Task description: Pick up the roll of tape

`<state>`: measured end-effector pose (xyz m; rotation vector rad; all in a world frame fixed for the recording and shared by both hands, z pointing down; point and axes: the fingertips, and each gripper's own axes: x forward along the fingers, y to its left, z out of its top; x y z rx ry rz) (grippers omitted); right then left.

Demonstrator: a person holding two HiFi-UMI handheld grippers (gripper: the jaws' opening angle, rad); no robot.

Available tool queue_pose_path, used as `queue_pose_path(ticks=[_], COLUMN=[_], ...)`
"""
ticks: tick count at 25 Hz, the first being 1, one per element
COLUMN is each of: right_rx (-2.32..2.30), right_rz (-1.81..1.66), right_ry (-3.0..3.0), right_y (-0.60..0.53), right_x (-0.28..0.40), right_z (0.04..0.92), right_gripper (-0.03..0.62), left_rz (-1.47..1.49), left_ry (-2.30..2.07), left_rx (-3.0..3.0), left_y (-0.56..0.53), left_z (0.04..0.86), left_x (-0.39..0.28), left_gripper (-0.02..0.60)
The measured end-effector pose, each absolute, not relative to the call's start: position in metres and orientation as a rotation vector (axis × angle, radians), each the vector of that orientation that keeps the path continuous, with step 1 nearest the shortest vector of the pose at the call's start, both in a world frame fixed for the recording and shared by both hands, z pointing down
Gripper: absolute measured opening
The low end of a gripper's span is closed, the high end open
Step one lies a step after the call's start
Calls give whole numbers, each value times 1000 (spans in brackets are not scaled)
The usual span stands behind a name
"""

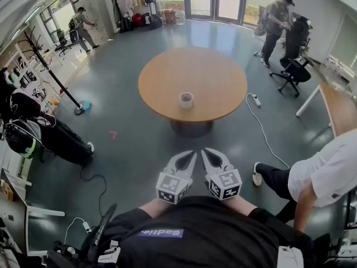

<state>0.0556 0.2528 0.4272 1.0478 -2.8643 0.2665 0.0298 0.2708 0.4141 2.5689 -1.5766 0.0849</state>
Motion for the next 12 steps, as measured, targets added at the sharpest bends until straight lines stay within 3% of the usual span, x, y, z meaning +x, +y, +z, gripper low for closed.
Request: queue_pose_path(ticks=[12], right_rx=[1035], right_rz=[280], right_ry=[-2872], right_y=[254], right_x=[57], right_z=[435], right_gripper=[3], left_rz=[91], left_ry=[-1572], left_rx=[2561], left_y=[273], left_z=[421], left_x=[33], left_gripper=[12])
